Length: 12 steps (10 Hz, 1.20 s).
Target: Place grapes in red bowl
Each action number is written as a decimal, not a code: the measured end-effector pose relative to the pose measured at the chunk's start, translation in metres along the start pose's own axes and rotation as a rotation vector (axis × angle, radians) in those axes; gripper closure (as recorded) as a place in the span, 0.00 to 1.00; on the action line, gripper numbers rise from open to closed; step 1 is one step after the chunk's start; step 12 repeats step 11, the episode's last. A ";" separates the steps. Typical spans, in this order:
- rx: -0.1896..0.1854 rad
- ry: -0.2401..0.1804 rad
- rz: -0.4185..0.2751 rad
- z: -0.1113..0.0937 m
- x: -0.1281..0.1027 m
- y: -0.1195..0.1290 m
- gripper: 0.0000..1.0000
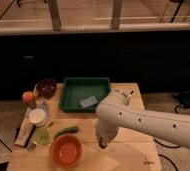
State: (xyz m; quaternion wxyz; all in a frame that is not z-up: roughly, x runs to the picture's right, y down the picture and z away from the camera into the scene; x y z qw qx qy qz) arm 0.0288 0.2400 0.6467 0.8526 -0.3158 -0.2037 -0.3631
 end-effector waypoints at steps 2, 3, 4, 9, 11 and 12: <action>-0.001 -0.004 -0.028 0.003 -0.009 -0.003 0.97; -0.004 -0.007 -0.041 0.004 -0.013 -0.003 0.97; -0.004 -0.009 -0.045 0.005 -0.017 -0.004 0.97; -0.006 -0.015 -0.068 0.011 -0.033 -0.012 0.97; -0.010 -0.022 -0.089 0.014 -0.040 -0.019 0.97; -0.010 -0.022 -0.089 0.014 -0.040 -0.019 0.97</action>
